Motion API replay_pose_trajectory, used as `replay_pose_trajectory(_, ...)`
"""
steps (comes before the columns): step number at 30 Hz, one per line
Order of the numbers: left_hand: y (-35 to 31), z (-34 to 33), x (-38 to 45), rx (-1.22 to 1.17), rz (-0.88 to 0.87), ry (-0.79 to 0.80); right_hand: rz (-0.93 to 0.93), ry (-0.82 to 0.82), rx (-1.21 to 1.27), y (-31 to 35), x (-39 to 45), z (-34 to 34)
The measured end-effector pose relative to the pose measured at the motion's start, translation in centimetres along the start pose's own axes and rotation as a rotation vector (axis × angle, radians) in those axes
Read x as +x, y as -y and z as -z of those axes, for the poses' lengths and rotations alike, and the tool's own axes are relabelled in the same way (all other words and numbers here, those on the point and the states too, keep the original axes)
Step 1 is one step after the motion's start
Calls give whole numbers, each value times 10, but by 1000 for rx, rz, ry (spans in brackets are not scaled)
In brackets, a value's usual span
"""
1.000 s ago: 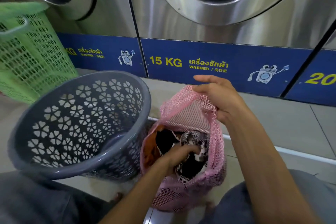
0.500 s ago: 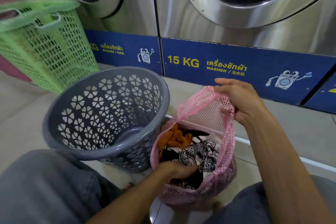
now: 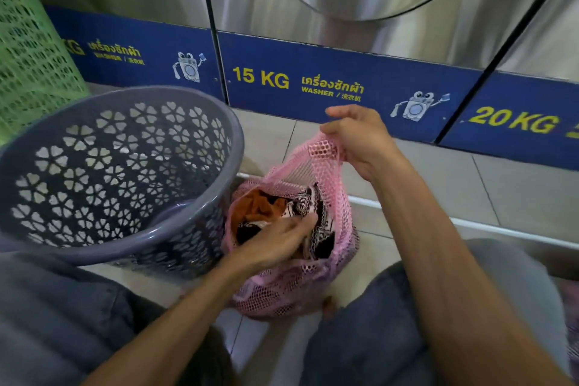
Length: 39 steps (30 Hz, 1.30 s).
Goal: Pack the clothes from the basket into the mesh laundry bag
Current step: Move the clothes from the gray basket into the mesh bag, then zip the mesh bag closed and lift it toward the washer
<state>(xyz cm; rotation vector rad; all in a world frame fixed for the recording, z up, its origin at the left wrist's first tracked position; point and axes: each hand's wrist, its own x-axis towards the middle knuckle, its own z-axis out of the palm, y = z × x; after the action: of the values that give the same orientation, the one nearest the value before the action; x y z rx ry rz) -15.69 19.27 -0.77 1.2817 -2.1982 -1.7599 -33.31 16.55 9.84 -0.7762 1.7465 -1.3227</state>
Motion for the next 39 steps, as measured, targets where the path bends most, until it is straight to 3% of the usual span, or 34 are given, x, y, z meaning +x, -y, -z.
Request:
replay_pose_trajectory(2, 17, -21, 7, 144, -81, -53, 16, 10, 18, 4, -5, 0)
replay_pose_trajectory(5, 50, -39, 24, 351, -47, -63, 31, 95, -2, 6, -17, -5)
replay_pose_trajectory(10, 43, -44, 30, 428, -91, -103, -10, 234, -163, -4, -22, -15)
replay_pose_trajectory(14, 20, -27, 26, 393, -148, -355, -40, 132, -230, -16, -11, -12)
replay_pose_trajectory(17, 11, -19, 19, 237, -160, -544, -21, 72, -208, -15, -8, -10)
replay_pose_trajectory(19, 10, -20, 18, 155, -205, -494, 18, 70, -179, -12, -10, -11)
replay_pose_trajectory(23, 4, -33, 7, 21, -235, -17, 67, 163, -166, -11, -23, -15)
replay_pose_trajectory(25, 2, -45, 6, 182, -295, -16, 79, 260, -218, -14, -29, -16)
replay_pose_trajectory(28, 5, -52, 13, 305, -300, -146, 94, 430, -419, -22, -35, -13)
replay_pose_trajectory(30, 7, -44, 19, 185, -222, -222, 141, 461, -733, -27, -34, -4)
replay_pose_trajectory(32, 9, -32, 24, -49, -174, -291, 188, 377, -932, -29, -33, 8)
replay_pose_trajectory(35, 6, -15, 29, -487, -78, -377, 176, 196, -806, -32, -32, 23)
replay_pose_trajectory(37, 1, -6, 33, -636, -61, -418, 200, 90, -781, -35, -31, 29)
replay_pose_trajectory(39, -4, -1, 36, -695, -36, -450, 151, 157, -852, -36, -35, 35)
